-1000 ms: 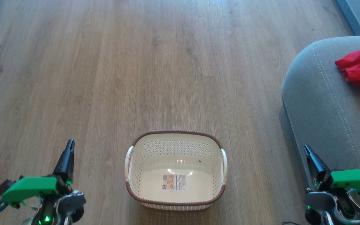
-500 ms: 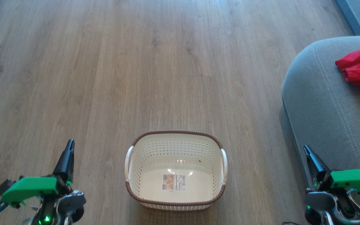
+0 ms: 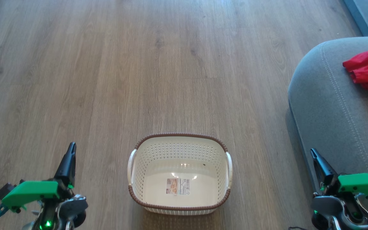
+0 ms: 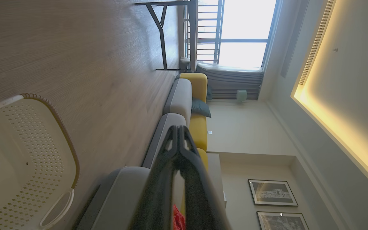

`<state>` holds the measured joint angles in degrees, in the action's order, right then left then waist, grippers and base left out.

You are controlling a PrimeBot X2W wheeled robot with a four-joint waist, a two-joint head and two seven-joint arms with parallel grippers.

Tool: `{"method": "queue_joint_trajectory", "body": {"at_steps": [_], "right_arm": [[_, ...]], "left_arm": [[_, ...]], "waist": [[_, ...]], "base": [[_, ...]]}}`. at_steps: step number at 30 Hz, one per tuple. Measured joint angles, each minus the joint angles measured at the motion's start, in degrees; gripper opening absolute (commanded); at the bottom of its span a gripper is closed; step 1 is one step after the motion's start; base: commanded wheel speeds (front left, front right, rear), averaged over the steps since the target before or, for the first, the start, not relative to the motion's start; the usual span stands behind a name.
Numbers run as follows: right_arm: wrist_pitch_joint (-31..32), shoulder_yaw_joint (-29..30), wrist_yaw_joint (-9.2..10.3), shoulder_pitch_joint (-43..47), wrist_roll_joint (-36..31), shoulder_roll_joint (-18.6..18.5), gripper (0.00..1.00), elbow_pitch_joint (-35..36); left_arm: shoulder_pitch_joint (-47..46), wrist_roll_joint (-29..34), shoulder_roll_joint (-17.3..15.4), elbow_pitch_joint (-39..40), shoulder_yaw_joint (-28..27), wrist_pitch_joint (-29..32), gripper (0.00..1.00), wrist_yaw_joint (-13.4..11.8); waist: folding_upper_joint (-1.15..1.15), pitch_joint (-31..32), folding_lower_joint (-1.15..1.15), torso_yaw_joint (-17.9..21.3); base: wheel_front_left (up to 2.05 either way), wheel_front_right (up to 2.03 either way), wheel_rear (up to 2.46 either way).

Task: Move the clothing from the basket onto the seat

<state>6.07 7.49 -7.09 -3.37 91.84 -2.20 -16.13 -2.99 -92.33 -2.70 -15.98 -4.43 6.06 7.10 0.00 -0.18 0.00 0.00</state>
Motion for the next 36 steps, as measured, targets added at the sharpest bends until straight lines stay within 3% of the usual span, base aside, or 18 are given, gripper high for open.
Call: {"method": "queue_joint_trajectory", "body": {"at_steps": [36], "right_arm": [[0.00, 0.00, 0.00, 0.00, 0.00, 0.00, 0.00, 0.00]], "left_arm": [[0.00, 0.00, 0.02, 0.00, -0.02, 0.00, 0.00, 0.00]], "waist": [[0.00, 0.00, 0.00, 0.00]], "base": [[0.00, 0.00, 0.00]]}}
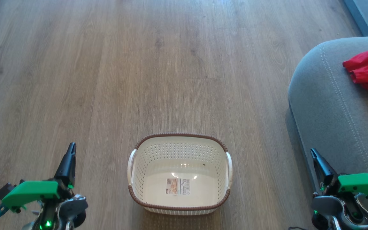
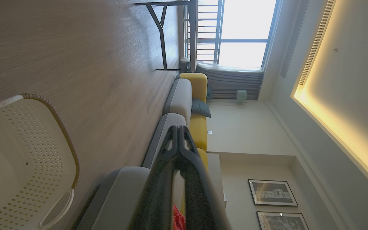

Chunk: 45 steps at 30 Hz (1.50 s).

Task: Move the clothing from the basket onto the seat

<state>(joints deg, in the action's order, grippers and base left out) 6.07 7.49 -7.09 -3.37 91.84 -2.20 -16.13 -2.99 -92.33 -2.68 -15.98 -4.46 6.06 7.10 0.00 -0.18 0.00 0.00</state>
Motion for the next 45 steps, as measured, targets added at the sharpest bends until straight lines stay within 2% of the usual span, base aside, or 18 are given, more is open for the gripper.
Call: {"method": "queue_joint_trajectory", "body": {"at_steps": [45], "right_arm": [[0.00, 0.00, 0.00, 0.00, 0.00, 0.00, 0.00, 0.00]], "left_arm": [[0.00, 0.00, 0.00, 0.00, -0.01, 0.00, 0.00, 0.00]], "waist": [[0.00, 0.00, 0.00, 0.00]], "base": [[0.00, 0.00, 0.00]]}}
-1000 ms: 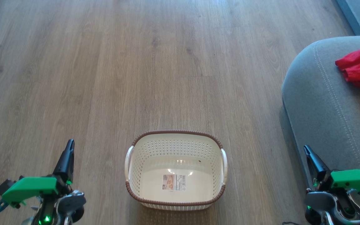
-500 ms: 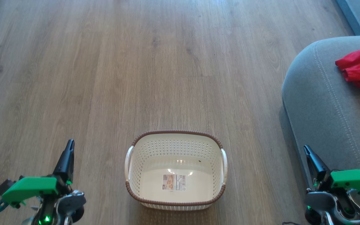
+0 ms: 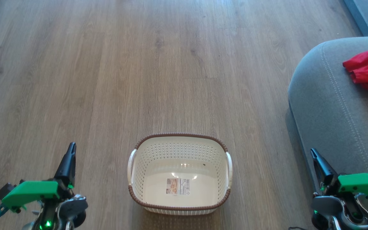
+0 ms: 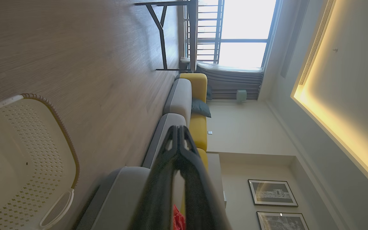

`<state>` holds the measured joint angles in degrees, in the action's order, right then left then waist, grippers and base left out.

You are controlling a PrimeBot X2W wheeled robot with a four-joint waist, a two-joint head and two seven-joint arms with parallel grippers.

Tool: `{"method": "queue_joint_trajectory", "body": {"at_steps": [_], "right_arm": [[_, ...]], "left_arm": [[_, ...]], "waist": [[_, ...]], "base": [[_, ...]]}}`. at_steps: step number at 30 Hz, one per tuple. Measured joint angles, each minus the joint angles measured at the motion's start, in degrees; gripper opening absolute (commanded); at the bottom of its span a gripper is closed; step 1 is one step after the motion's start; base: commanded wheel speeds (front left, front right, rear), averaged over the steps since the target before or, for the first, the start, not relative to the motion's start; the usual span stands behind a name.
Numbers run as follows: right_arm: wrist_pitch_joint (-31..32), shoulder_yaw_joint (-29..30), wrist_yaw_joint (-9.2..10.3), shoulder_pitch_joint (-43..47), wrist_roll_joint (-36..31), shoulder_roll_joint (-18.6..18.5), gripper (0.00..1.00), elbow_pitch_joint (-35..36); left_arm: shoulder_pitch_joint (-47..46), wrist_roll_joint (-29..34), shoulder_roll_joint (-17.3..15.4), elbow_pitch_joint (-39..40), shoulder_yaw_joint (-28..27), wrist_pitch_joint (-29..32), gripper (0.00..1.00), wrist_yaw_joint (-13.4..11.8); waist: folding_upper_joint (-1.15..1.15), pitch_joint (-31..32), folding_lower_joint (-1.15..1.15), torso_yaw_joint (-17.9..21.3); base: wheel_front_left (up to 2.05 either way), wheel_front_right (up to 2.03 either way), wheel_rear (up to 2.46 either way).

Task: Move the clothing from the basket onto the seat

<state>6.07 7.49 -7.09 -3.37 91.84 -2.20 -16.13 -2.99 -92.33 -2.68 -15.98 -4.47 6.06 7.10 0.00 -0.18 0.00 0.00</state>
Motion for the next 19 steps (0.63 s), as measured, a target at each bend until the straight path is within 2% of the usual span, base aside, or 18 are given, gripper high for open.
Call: {"method": "queue_joint_trajectory", "body": {"at_steps": [19], "right_arm": [[-0.01, 0.00, 0.00, 0.00, 0.00, 0.00, 0.00, 0.00]], "left_arm": [[0.00, 0.00, 0.01, 0.00, 0.00, 0.00, 0.00, 0.00]], "waist": [[0.00, 0.00, 0.00, 0.00]], "base": [[0.00, 0.00, 0.00]]}}
